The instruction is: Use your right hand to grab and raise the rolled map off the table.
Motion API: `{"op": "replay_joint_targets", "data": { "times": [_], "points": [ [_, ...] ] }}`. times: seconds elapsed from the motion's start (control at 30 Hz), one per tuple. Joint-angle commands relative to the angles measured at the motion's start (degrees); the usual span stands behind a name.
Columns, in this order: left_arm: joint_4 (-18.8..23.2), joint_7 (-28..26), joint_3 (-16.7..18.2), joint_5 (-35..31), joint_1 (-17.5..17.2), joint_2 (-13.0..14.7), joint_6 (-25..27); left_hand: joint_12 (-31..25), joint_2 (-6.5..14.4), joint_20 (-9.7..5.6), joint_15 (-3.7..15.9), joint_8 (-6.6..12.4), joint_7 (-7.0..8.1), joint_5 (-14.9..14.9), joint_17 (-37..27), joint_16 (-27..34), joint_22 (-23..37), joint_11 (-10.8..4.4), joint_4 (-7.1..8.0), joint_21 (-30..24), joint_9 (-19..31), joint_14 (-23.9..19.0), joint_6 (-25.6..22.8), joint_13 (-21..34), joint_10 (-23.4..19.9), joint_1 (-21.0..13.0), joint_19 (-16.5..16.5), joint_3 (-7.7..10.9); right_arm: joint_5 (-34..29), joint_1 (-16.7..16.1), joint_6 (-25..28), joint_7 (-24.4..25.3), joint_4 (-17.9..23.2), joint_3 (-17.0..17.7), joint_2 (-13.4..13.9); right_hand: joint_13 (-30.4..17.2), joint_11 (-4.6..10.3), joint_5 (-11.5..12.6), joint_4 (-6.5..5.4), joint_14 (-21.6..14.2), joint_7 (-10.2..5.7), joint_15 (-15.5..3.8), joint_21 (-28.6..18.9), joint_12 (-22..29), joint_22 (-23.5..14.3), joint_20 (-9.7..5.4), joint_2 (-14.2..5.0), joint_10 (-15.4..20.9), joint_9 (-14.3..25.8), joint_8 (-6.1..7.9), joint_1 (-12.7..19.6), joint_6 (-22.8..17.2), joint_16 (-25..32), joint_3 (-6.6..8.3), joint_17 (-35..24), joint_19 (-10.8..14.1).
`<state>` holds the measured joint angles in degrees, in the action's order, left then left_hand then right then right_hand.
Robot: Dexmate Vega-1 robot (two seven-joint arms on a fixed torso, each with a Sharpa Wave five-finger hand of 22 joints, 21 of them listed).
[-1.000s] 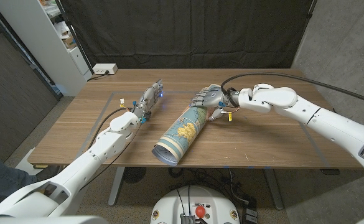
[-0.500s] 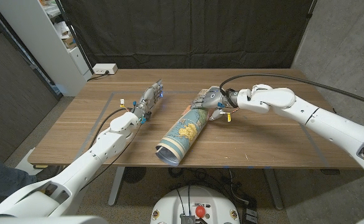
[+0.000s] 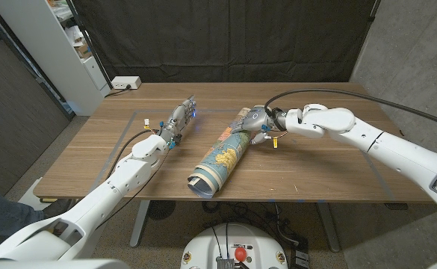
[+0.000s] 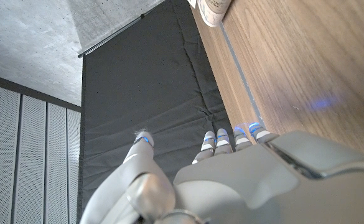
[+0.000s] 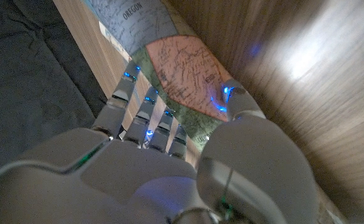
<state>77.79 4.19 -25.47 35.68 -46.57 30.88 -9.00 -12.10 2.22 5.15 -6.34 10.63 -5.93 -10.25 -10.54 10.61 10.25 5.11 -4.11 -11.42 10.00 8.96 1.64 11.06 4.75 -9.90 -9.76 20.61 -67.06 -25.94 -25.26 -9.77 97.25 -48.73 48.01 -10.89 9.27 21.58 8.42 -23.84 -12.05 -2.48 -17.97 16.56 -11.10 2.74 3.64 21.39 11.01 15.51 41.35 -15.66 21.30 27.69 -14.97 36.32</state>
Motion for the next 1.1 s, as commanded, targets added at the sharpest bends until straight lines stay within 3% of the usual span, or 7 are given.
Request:
{"op": "replay_joint_targets", "data": {
  "times": [0.03,0.67,1.0,1.1],
  "points": [
    [1.12,-0.47,0.01,-0.11,-0.57,0.32,0.37,-0.19,0.47,0.26,-0.48,0.21,0.30,-0.15,-0.08,0.30,0.31,-0.12,-0.35,0.03,0.30,0.01,-0.12,0.24,0.11,-0.20,-4.11,-0.10,-0.71,-1.44,0.77,4.17,0.56,0.71,0.86,-0.19,0.97,-0.37,0.08,-2.89,-0.30,-4.09,-1.13,0.58,-0.28,-0.81,-0.71,3.33,0.12,1.06,1.49,-4.17,1.01,1.05,-0.65,2.11],
    [1.21,0.02,0.07,-0.09,-0.79,0.79,0.19,-0.23,0.52,0.39,-0.48,0.22,0.27,-0.15,-0.09,0.31,0.32,-0.11,-0.42,-0.02,0.31,0.04,-0.18,0.25,0.02,-0.13,-4.10,-0.13,-0.01,-4.15,3.53,9.20,1.85,2.41,1.40,-0.17,1.54,-1.13,-0.28,-6.02,-0.51,-5.17,-2.60,0.62,-0.46,-1.62,-2.13,7.27,0.18,1.81,2.40,-8.94,1.99,1.82,-1.60,4.94],
    [1.24,-0.02,0.10,-0.11,-0.47,0.87,0.51,-0.24,0.54,0.34,-0.46,0.28,0.25,-0.15,-0.09,0.32,0.32,-0.14,-0.45,-0.04,0.31,0.01,-0.33,0.25,0.00,-0.10,-4.10,-0.14,0.37,-4.86,4.23,12.97,1.63,3.21,1.54,-0.14,2.20,-1.80,0.14,-8.21,-0.55,-5.99,-3.36,0.66,-0.55,-2.57,-2.75,9.61,0.24,2.46,3.74,-12.11,2.78,2.11,-2.07,6.13],
    [1.22,0.03,0.06,-0.18,-0.28,0.85,0.55,-0.29,0.55,0.35,-0.44,0.28,0.25,-0.15,-0.09,0.33,0.32,-0.08,-0.46,-0.05,0.31,0.00,-0.34,0.25,-0.12,-0.09,-4.09,-0.15,0.41,-4.96,4.40,13.89,1.58,3.39,1.58,-0.14,2.21,-1.99,0.19,-8.54,-0.61,-6.30,-3.66,0.53,-0.58,-3.47,-2.86,9.89,0.24,2.49,3.98,-12.60,2.87,2.15,-2.19,6.69]
  ]
}}
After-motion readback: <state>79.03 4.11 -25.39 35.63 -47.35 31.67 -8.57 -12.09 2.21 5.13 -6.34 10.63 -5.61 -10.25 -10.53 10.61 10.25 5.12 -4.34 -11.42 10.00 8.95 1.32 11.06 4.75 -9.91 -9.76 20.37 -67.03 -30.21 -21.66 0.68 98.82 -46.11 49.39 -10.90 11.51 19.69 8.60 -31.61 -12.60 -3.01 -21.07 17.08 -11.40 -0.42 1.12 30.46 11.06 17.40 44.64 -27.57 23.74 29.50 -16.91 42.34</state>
